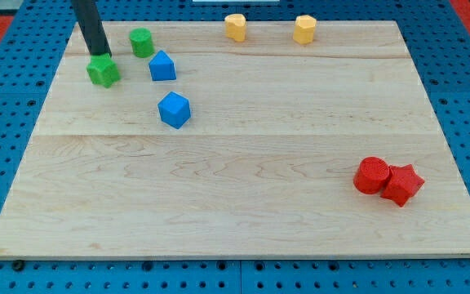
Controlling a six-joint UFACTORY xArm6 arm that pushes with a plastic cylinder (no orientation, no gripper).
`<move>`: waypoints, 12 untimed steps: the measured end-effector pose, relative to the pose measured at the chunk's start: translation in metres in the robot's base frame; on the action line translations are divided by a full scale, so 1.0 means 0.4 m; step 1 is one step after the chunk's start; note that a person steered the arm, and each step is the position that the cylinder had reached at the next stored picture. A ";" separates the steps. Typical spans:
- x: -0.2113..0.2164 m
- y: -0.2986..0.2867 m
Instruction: Slide the green circle towards the blue cube
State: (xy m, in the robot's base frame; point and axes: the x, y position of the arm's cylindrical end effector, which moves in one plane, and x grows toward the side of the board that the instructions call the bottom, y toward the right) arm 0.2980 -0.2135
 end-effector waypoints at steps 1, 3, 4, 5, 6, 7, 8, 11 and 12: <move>-0.099 0.000; -0.264 0.011; -0.240 0.132; -0.211 0.248; -0.141 0.253; -0.153 0.217; -0.254 0.187; -0.131 0.061; -0.165 0.061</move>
State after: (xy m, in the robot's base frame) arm 0.2320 -0.1889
